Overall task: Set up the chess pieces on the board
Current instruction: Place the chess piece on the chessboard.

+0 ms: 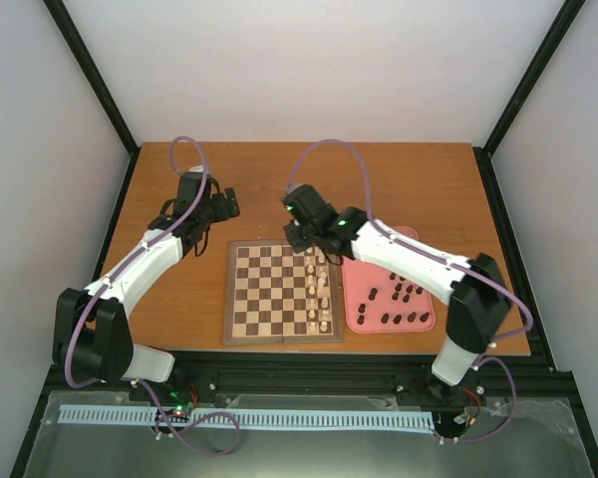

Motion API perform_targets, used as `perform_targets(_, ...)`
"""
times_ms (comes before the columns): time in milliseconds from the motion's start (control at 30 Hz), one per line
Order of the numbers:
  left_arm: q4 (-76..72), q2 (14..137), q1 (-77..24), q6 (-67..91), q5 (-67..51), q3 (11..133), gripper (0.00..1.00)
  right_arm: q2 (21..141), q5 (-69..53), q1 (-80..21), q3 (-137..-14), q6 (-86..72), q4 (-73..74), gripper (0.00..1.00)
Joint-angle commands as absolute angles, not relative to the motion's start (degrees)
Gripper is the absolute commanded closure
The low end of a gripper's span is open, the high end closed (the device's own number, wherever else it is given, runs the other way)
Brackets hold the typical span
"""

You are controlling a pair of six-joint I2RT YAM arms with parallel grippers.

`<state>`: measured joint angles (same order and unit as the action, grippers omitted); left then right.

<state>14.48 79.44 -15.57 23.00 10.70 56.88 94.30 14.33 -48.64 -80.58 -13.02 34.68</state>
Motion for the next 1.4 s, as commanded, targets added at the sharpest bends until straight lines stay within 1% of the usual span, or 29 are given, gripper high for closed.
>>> perform_targets(0,17.69,79.23,-12.94,26.43,15.26,60.03,0.0,101.42,10.87,-52.4,-85.74,-12.08,35.16,0.97)
perform_targets(167,16.61,79.34,-4.76,29.5,10.01,58.47,0.0,107.61,9.01,-55.44,-93.19,-11.83,36.62,0.97)
perform_targets(300,15.71,79.88,-1.68,30.9,8.44,57.5,0.0,113.97,8.92,-58.48,-100.13,-11.2,39.9,0.97)
perform_targets(467,14.96,81.07,2.41,33.01,4.89,56.66,0.0,119.3,7.05,-60.58,-105.6,-11.21,42.59,0.97)
perform_targets(633,13.73,79.42,2.91,33.6,4.4,55.08,0.0,123.38,10.08,-62.12,-110.36,-11.12,46.31,0.97)
perform_targets(800,13.15,77.29,2.91,33.71,4.68,53.76,0.0,125.38,11.5,-62.14,-111.96,-11.28,45.37,0.97)
perform_targets(933,12.89,76.28,2.91,33.76,4.08,53.07,0.0,128.58,14.55,-61.82,-115.79,-10.5,46.41,0.97)
perform_targets(1100,12.59,75.75,2.91,33.75,3.69,52.76,0.0,130.73,14.35,-61.19,-118.75,-9.98,46.56,0.97)
perform_targets(1233,12.5,76.11,2.93,33.75,3.82,52.76,0.0,130.49,13.32,-61.17,-118.49,-9.86,47.17,0.97)
perform_targets(1367,12.39,76.2,2.9,33.88,4.04,52.57,0.0,129.01,10.76,-61.22,-115.55,-9.85,46.15,0.97)
